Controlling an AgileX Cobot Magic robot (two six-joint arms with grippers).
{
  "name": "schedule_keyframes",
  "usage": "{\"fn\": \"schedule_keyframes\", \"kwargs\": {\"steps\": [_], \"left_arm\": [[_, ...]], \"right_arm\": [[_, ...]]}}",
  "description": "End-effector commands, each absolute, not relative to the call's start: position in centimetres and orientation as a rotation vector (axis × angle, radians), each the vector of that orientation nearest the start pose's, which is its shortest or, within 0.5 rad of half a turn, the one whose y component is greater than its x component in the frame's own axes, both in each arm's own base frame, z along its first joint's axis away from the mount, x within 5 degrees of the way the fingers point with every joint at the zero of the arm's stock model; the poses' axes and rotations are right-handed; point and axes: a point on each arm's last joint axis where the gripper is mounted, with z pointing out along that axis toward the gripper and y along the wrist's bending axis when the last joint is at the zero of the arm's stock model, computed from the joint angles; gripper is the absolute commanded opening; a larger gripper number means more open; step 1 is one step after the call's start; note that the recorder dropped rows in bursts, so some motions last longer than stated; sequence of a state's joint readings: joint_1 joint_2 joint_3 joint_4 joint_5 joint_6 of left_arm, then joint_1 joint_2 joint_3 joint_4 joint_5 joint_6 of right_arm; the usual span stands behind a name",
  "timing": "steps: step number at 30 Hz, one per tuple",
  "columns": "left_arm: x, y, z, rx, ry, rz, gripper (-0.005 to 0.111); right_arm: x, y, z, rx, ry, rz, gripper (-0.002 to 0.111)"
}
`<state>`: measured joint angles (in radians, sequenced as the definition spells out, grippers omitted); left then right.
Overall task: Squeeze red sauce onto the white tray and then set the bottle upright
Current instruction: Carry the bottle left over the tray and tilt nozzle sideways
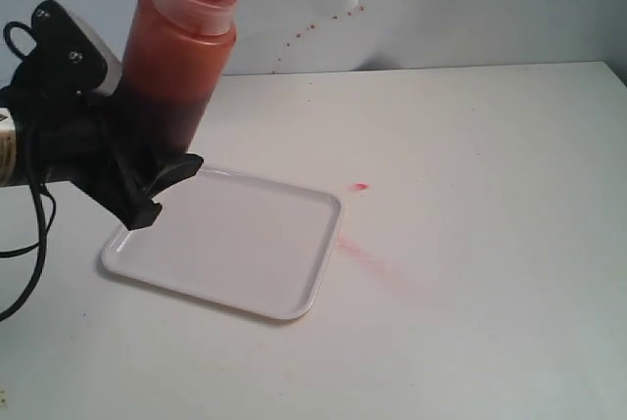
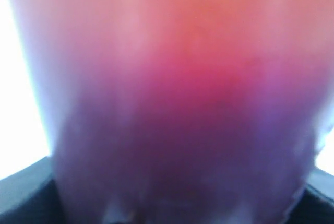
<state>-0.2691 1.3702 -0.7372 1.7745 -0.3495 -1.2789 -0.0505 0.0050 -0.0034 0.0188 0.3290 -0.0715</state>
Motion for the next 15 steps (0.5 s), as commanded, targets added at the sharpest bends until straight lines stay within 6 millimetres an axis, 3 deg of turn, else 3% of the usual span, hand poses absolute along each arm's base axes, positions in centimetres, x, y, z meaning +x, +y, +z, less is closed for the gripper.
{"fn": "schedule_keyframes", "kwargs": {"steps": [1, 8, 15], "left_arm": [[25.3, -9.4, 25.4, 0.929, 1.906, -0.217, 0.0], [24.9, -8.8, 25.9, 0.917, 1.886, -0.138, 0.0], [25.1, -6.9, 24.8, 0.909, 1.915, 0.144, 0.0]], "right_arm": [[5.4, -0.2, 18.4, -0.016, 1.804, -0.077, 0.001], [5.4, -0.2, 18.4, -0.016, 1.804, -0.077, 0.001], [5.4, -0.2, 18.4, -0.019, 1.804, -0.081, 0.001]]}}
